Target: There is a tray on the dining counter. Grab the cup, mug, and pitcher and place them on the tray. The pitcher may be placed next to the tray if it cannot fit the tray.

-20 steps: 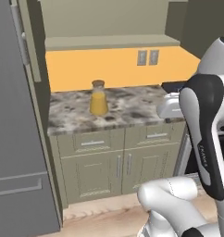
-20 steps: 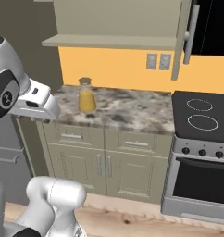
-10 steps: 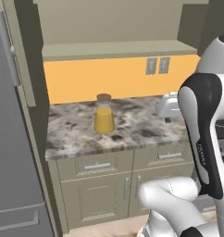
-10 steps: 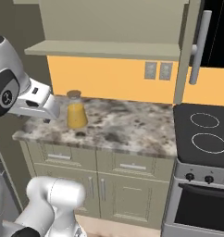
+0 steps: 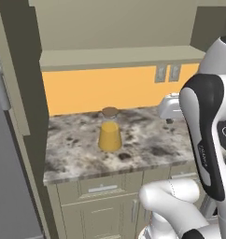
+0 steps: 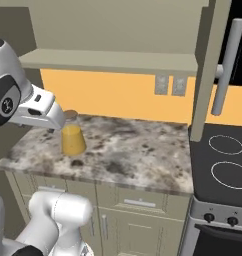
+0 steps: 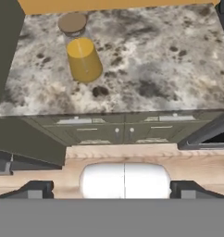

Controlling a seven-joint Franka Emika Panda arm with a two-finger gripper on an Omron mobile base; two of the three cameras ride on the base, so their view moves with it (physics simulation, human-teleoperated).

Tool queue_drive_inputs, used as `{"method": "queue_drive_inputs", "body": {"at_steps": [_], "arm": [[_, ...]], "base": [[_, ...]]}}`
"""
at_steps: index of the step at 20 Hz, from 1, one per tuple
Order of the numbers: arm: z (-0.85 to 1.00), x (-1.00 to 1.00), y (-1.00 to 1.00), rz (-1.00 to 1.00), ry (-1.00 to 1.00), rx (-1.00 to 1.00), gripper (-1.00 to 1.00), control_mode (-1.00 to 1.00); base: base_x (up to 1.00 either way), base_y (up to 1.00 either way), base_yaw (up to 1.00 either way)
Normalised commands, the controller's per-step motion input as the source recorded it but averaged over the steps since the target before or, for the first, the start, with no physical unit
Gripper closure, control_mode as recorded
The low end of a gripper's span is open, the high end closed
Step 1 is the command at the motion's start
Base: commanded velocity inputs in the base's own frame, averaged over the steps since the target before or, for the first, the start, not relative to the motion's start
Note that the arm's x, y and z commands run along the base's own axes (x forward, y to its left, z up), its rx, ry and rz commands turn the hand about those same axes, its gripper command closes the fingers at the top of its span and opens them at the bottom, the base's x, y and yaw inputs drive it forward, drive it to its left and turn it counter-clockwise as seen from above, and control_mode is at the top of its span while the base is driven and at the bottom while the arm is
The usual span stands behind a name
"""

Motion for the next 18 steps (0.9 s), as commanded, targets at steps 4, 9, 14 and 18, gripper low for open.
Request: {"method": "queue_drive_inputs", "body": {"at_steps": [4, 9, 14, 18], "arm": [[0.0, 0.0, 0.0, 0.0, 0.0, 0.0, -1.0, 1.0], [0.0, 0.0, 0.0, 0.0, 0.0, 0.0, -1.0, 1.0], [0.0, 0.0, 0.0, 0.0, 0.0, 0.0, -1.0, 1.0], [0.0, 0.0, 0.0, 0.0, 0.0, 0.0, -1.0, 1.0]], "base": [[0.34, 0.0, 0.0], [0.38, 0.0, 0.0], [0.45, 0.0, 0.0], [0.25, 0.13, 0.0]]}}
